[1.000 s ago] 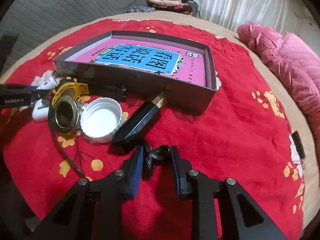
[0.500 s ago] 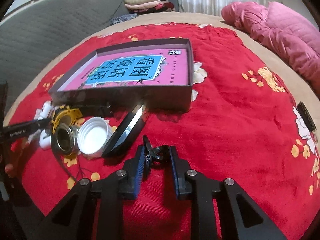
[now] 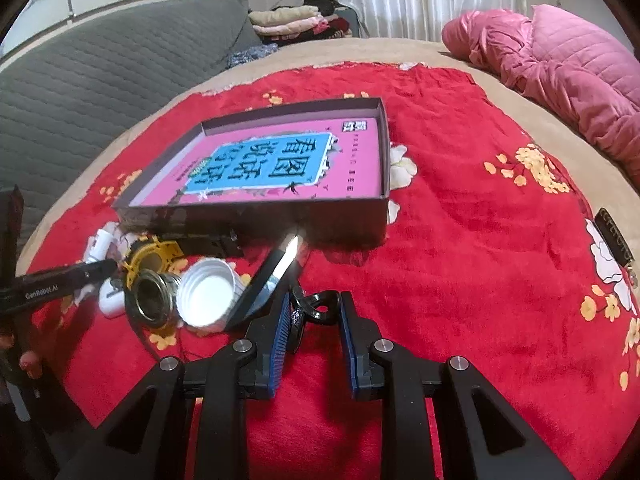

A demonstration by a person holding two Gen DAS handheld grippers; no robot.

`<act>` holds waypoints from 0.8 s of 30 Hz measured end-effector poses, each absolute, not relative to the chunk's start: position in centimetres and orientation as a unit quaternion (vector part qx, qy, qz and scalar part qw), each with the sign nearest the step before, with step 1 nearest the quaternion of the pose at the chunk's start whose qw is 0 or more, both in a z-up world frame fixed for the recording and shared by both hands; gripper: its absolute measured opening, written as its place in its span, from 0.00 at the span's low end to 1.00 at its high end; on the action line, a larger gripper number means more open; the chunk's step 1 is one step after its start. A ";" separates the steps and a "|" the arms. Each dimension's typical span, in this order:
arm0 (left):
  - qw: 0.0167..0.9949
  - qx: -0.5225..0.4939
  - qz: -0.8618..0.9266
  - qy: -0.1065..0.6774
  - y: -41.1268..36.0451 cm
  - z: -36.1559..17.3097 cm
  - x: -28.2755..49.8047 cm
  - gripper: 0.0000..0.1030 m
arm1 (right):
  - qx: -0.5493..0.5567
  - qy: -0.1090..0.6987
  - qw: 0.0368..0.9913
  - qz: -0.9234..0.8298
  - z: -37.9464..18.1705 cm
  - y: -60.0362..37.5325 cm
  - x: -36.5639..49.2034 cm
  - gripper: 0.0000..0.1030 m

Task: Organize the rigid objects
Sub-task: 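Lift the pill bottle with the left gripper while the right carries the clip over the box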

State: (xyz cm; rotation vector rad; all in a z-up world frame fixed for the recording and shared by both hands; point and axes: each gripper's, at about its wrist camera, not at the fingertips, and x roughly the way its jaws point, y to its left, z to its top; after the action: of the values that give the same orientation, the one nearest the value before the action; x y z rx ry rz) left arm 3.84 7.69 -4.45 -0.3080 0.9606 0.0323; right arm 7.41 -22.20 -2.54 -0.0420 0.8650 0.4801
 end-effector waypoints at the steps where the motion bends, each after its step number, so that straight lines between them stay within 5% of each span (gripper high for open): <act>1: 0.875 -0.147 0.017 0.460 7.6 -4.4 3.8 0.25 | -0.019 0.413 0.881 0.231 -2.4 -22.2 7.4 0.24; 24: 0.895 -0.137 0.010 0.424 6.0 -0.3 4.4 0.25 | 0.012 0.355 0.897 0.264 0.6 -21.7 9.0 0.24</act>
State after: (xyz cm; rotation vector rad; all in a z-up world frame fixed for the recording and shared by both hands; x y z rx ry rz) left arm 4.42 5.97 -0.31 -0.2833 0.8795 0.0214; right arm 9.04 -21.71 0.62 0.0247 0.7344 0.5476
